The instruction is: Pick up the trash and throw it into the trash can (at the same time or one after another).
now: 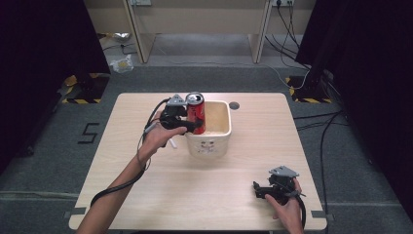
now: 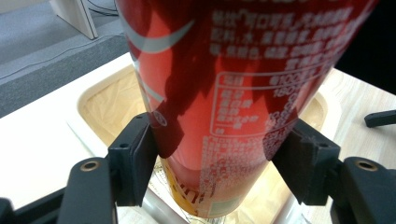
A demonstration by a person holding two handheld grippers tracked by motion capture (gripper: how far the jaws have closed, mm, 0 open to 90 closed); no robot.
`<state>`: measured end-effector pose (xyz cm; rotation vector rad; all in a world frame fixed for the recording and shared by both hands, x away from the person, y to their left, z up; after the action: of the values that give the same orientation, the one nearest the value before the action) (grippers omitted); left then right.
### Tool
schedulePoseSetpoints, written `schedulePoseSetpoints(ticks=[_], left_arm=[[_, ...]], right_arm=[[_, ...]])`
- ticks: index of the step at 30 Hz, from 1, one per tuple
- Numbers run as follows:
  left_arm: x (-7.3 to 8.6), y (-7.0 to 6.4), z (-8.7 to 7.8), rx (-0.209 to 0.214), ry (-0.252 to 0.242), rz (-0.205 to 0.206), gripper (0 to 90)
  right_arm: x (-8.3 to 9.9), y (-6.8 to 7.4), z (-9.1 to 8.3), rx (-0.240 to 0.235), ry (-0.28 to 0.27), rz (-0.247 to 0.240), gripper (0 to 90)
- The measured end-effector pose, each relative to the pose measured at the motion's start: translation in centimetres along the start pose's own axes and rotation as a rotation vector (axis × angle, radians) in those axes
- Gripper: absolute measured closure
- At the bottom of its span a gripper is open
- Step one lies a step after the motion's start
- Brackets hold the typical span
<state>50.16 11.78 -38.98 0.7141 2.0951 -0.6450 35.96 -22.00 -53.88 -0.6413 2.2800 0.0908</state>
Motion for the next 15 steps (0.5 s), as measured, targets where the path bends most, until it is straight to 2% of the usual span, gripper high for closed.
schedulePoseSetpoints(ticks=[8,9,10,11,12,15], left_arm=[[0.29,-0.02,0.28,-0.001,0.017,-0.001,32.3],[0.32,0.02,0.28,-0.001,0.019,0.003,32.2],[0.21,0.18,0.39,0.01,0.011,0.034,32.1],[0.21,0.18,0.39,0.01,0.011,0.034,32.2],[0.4,0.06,0.27,-0.002,0.022,0.003,32.2],[0.49,0.05,0.36,-0.001,0.024,0.0,32.1]], right_arm=[[-0.01,0.04,0.0,-0.004,-0.001,0.0,0.7],[-0.01,0.03,0.01,-0.004,-0.001,-0.002,0.7],[-0.01,0.04,0.0,-0.004,-0.001,0.0,0.7],[-0.01,0.04,0.0,-0.004,-0.001,0.0,0.7],[-0.01,0.07,0.0,-0.006,-0.001,0.001,0.7],[-0.01,0.08,0.01,-0.005,-0.001,-0.001,0.7]])
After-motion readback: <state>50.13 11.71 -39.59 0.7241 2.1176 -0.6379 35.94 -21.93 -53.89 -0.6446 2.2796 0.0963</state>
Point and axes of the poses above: each handheld gripper's, and its own axes: z roughly forward along the jaws, x roughly out of its underside, y roughly to its left, the point moved 3 cm from there along z, roughly forward along the jaws, and after that the axes turned 9 degrees about -z, right-handed, at the moved point
